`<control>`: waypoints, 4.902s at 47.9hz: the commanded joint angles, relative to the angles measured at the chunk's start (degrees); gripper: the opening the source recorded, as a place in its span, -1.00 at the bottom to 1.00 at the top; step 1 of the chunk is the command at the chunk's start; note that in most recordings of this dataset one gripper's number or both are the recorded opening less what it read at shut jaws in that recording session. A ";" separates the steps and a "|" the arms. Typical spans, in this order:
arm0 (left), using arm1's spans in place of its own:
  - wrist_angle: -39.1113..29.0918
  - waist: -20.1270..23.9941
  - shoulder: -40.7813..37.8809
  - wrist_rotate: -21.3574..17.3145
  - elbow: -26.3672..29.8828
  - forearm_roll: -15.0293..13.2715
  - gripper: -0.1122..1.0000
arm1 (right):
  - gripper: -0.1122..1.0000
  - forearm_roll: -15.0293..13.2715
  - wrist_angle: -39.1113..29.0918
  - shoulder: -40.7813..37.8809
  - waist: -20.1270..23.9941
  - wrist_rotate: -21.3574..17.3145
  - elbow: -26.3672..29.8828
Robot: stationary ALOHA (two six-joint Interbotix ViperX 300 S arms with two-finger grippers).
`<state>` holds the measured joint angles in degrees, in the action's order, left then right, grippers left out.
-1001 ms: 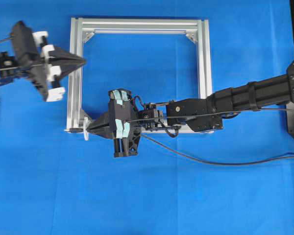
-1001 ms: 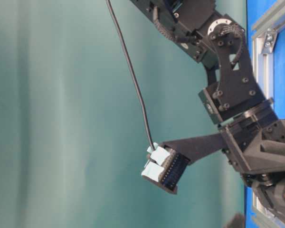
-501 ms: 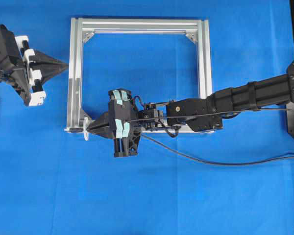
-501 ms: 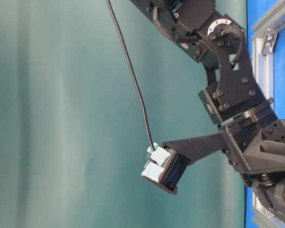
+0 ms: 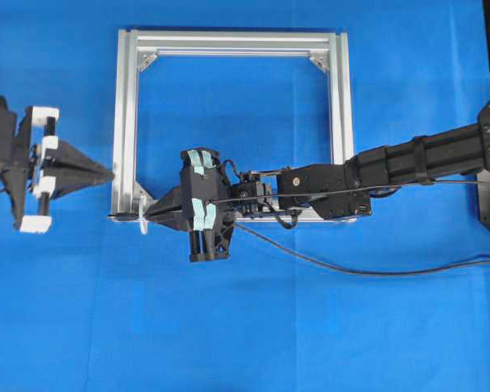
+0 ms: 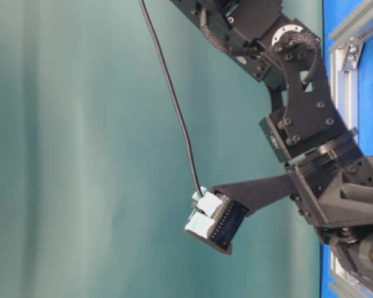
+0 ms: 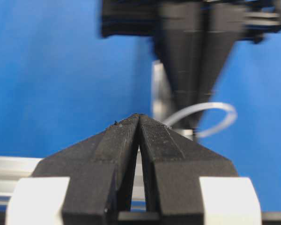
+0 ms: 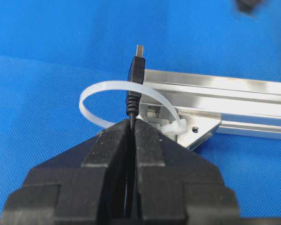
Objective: Insert the wire through the string loop located on the left side.
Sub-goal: 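Move the left gripper right and grasp the plug beyond the loop, then open the right gripper and pull the cable left with the left gripper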
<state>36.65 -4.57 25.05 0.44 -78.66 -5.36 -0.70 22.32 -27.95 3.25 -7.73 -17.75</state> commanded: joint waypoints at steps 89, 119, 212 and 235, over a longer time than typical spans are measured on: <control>3.16 -6.33 -19.51 4.13 6.06 0.09 0.86 | -0.97 0.18 1.23 1.32 -0.18 -0.09 1.05; 3.16 -6.24 -19.25 4.13 5.89 0.09 0.85 | -0.97 0.18 1.41 1.32 -0.18 -0.09 1.05; -10.11 -5.62 -5.27 4.04 2.55 0.09 -0.65 | 0.91 -0.26 1.05 3.78 0.26 0.26 -1.32; -38.14 -5.62 25.66 3.87 -1.14 0.09 -0.65 | 0.91 -0.35 1.23 3.87 0.35 0.35 -1.32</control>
<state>-0.09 -10.28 47.72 4.57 -80.24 -5.36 -0.97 23.12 -27.25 3.34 -7.47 -19.51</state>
